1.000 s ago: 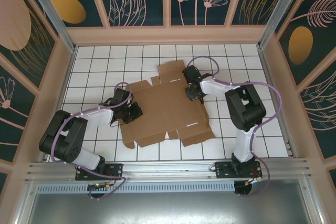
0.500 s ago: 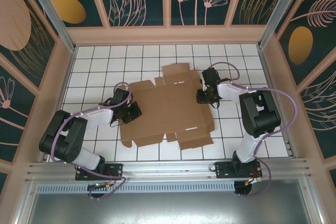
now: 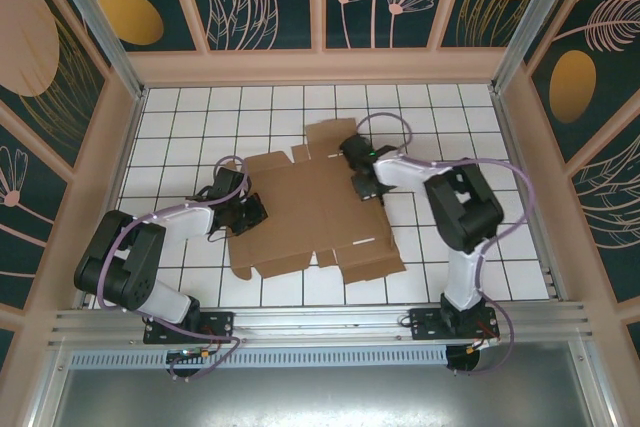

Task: Fold the paper box

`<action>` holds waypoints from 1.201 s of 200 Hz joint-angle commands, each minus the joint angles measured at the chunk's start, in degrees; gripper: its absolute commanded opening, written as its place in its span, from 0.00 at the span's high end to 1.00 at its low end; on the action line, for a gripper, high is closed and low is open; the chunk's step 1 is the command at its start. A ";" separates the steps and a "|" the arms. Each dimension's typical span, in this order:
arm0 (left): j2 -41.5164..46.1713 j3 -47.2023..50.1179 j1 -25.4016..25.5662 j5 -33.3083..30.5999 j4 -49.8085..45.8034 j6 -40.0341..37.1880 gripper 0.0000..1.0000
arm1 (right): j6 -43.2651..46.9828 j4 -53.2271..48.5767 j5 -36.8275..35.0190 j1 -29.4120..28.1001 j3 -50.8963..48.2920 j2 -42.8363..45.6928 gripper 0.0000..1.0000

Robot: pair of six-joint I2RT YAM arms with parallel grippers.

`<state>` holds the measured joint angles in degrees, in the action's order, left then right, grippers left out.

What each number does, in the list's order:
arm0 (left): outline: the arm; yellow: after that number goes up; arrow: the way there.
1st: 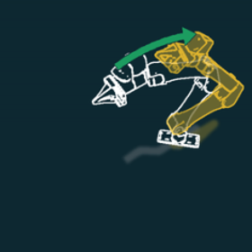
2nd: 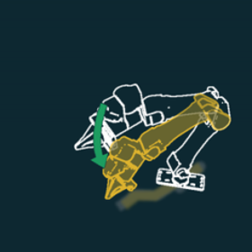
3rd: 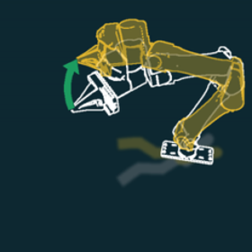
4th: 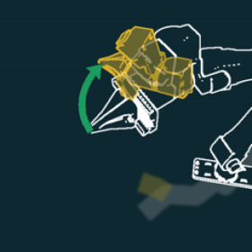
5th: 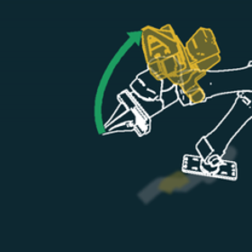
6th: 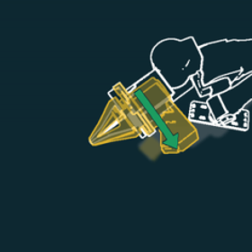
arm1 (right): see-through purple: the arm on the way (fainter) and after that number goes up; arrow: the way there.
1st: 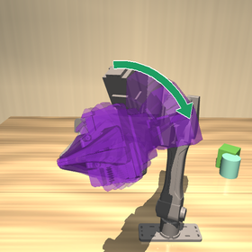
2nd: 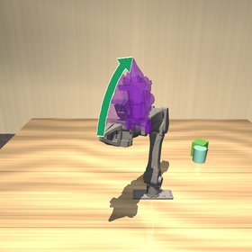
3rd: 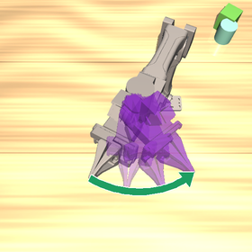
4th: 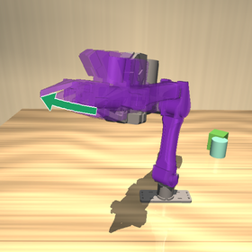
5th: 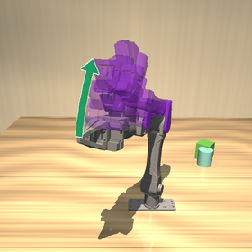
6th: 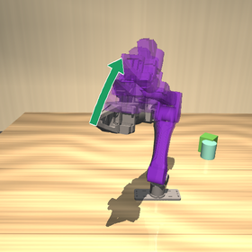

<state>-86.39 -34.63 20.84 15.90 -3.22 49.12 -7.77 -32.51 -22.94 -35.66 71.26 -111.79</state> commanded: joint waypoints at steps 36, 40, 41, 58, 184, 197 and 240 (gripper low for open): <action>-0.98 -0.69 0.25 1.06 -0.88 -0.11 0.98 | -1.30 -6.40 -11.63 -6.13 4.19 -7.47 0.87; -0.90 -0.70 0.26 1.00 -0.95 -0.16 0.99 | -0.99 -5.66 -10.67 -5.96 4.10 -6.55 0.87; -0.89 -0.70 0.26 0.99 -0.97 -0.17 0.99 | -0.83 -5.47 -10.39 -5.89 4.08 -6.31 0.87; -0.41 -0.60 0.25 0.97 -0.91 -0.07 0.98 | 1.01 -0.90 -3.15 -3.98 2.41 -0.80 0.82; 1.30 1.56 0.19 -1.36 0.25 2.70 1.00 | -8.11 11.60 27.41 15.65 -17.43 17.91 0.55; 0.98 1.92 0.17 -0.32 0.32 2.08 1.00 | -7.49 9.34 22.49 15.46 -15.74 16.63 0.56; 2.52 1.22 1.52 -0.31 -7.06 -4.07 1.00 | -2.94 4.89 9.41 12.22 -5.70 3.31 0.53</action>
<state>-85.73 -33.76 21.37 16.43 -2.70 49.34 -13.41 -24.97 -3.46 -21.30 59.72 -100.60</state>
